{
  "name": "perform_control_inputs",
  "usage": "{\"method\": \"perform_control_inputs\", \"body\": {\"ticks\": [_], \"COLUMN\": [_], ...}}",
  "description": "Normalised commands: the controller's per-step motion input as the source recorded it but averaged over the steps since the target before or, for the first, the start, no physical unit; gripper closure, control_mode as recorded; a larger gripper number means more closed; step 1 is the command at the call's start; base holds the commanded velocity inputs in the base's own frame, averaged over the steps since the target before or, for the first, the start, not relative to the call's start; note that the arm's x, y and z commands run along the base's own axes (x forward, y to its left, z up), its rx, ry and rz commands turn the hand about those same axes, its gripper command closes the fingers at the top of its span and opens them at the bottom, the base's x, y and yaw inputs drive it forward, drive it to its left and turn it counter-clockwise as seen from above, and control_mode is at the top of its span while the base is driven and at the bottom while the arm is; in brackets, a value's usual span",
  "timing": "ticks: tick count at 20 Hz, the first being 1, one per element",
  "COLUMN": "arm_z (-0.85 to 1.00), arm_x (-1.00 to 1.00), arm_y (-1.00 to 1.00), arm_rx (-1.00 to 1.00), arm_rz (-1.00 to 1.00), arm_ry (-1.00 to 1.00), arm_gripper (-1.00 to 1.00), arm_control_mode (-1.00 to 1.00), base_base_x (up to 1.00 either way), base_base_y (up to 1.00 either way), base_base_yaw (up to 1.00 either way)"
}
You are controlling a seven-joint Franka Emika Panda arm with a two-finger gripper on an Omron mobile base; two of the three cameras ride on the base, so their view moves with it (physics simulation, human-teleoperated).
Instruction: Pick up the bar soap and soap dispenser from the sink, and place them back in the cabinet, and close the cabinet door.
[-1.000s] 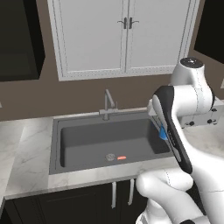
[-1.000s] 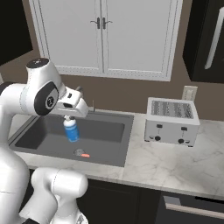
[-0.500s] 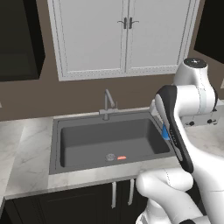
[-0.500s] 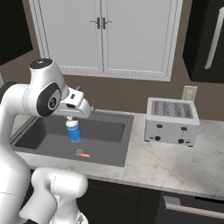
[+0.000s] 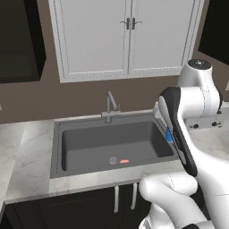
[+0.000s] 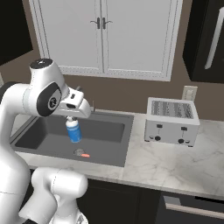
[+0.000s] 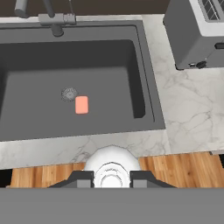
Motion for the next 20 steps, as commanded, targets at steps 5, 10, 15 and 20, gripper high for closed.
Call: {"method": "perform_control_inputs", "body": {"ticks": [5,10,15,20], "arm_z": [0.0,0.0,0.0,0.0], "arm_x": [0.0,0.0,0.0,0.0], "arm_y": [0.0,0.0,0.0,0.0], "arm_rx": [0.0,0.0,0.0,0.0], "arm_rz": [0.0,0.0,0.0,0.0], "arm_ry": [0.0,0.0,0.0,0.0], "arm_gripper": [1.0,1.0,1.0,1.0], "arm_control_mode": [1.0,1.0,1.0,1.0], "base_base_x": [-0.27,-0.36,-0.35,-0.3], "base_base_y": [0.0,0.03,0.21,0.41], "base_base_yaw": [0.0,0.0,0.0,0.0]}}
